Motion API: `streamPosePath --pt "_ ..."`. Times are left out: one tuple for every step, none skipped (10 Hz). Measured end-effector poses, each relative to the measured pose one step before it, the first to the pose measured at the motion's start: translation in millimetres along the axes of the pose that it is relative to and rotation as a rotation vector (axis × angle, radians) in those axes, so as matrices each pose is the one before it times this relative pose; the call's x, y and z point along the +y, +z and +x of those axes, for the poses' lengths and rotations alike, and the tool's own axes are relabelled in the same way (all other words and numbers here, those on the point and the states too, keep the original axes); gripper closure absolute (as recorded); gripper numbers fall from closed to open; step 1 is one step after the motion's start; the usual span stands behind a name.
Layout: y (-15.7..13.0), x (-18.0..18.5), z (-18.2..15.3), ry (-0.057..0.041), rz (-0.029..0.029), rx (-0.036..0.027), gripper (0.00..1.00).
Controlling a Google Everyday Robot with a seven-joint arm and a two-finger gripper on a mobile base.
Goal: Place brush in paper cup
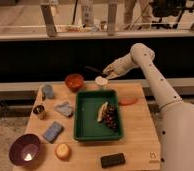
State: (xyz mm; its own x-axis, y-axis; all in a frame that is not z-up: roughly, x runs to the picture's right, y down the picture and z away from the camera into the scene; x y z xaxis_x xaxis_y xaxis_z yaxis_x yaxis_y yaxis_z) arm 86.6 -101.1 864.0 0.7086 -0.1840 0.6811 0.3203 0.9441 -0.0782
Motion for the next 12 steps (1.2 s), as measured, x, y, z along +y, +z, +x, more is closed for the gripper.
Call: streamPosePath --pt "0.16 -1.61 -1.48 0.00220 0.00573 -0.01560 1.00" --pt "0.38 -0.80 -0.86 0.00545 0.00738 -0.01901 1.00" --pt "-0.08 0.00 -0.25 0.00862 0.00813 -0.02185 1.00" --pt "-0.01 0.43 0.17 0.00633 0.00539 -0.01587 1.00" --pt "0.49 -0.69 -1.09 0.00633 0.00836 -0.02412 1.00" --pt "1.61 0.00 -1.03 0.00543 0.00525 -0.02331 1.00" --pt "1.75 -0.92 -1.86 0.00282 0.00457 -0.02021 1.00" --pt "1.79 -0.37 -1.61 0.00498 0.00644 -0.02520 1.00" --pt "1.17 -0.79 -1.66 0.00350 0.00747 -0.02199 1.00" --pt "0.63 -1.09 -1.76 0.00287 0.00795 -0.01877 1.00" --pt "0.26 -0.34 -1.17 0.00493 0.00896 -0.02070 1.00" --pt "0.15 0.17 -0.69 0.00874 0.00929 -0.02281 1.00"
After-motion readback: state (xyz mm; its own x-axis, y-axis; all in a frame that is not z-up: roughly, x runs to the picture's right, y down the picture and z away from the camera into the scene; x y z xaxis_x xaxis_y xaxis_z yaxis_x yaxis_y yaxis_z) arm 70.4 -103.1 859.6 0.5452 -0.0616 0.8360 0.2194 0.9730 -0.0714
